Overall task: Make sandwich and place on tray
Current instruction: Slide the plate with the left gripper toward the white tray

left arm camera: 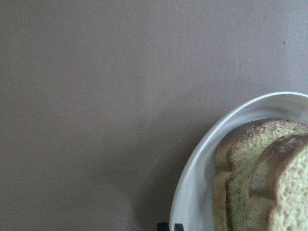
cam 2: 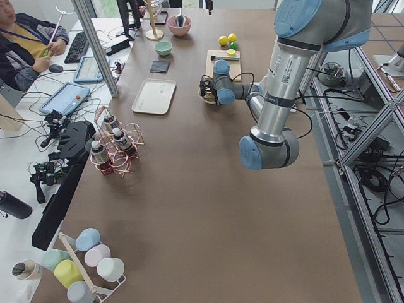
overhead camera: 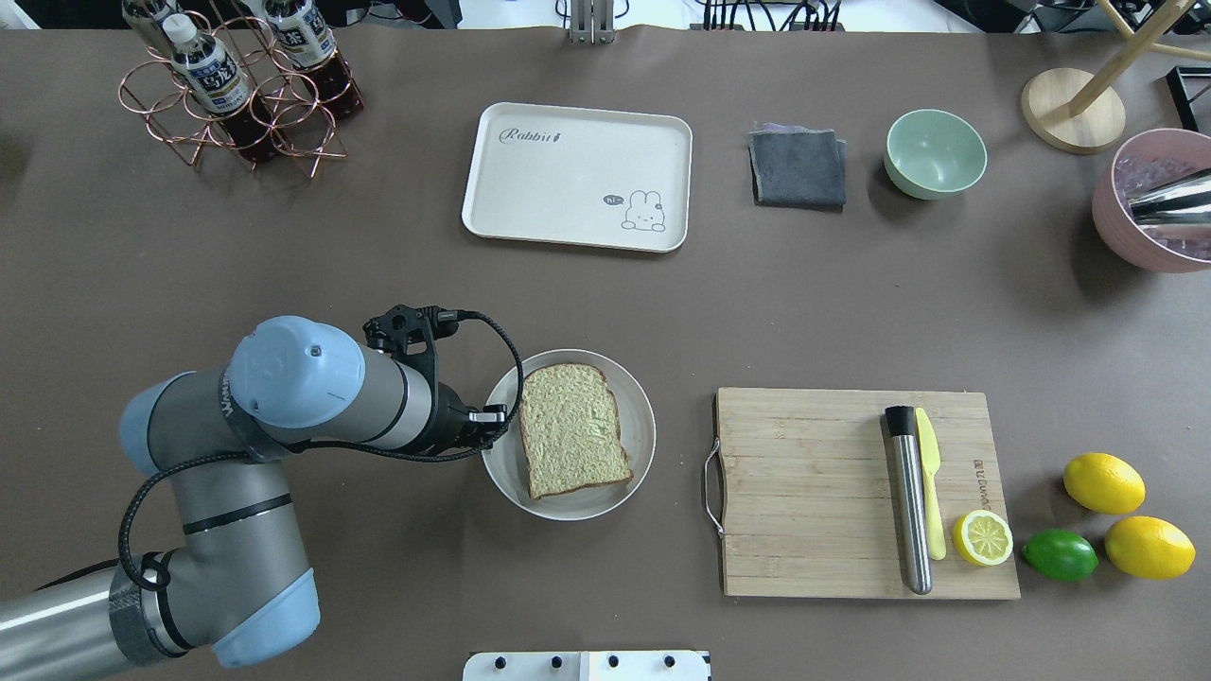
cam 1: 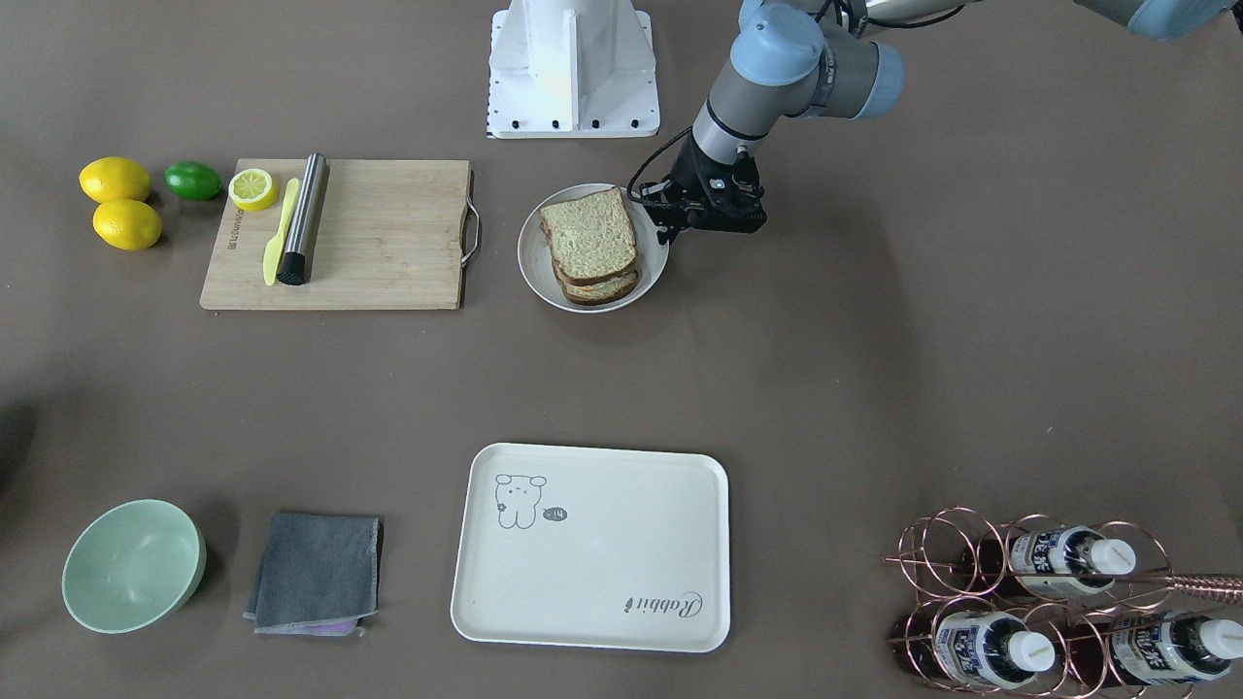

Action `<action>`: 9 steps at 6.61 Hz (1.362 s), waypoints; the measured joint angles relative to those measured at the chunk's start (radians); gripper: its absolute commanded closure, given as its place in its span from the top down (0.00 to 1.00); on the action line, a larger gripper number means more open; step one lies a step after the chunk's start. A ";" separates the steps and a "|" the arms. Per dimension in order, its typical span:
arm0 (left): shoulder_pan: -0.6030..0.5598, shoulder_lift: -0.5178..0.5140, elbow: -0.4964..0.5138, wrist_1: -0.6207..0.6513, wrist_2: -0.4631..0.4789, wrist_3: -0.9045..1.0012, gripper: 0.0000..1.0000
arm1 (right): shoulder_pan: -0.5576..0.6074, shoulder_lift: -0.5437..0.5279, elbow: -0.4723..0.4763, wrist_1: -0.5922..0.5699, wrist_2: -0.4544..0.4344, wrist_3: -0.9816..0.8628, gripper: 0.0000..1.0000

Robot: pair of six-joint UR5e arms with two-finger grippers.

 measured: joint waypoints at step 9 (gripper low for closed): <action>-0.390 -0.414 0.670 -0.143 -0.332 0.370 0.00 | -0.016 0.032 0.003 0.000 0.022 0.005 1.00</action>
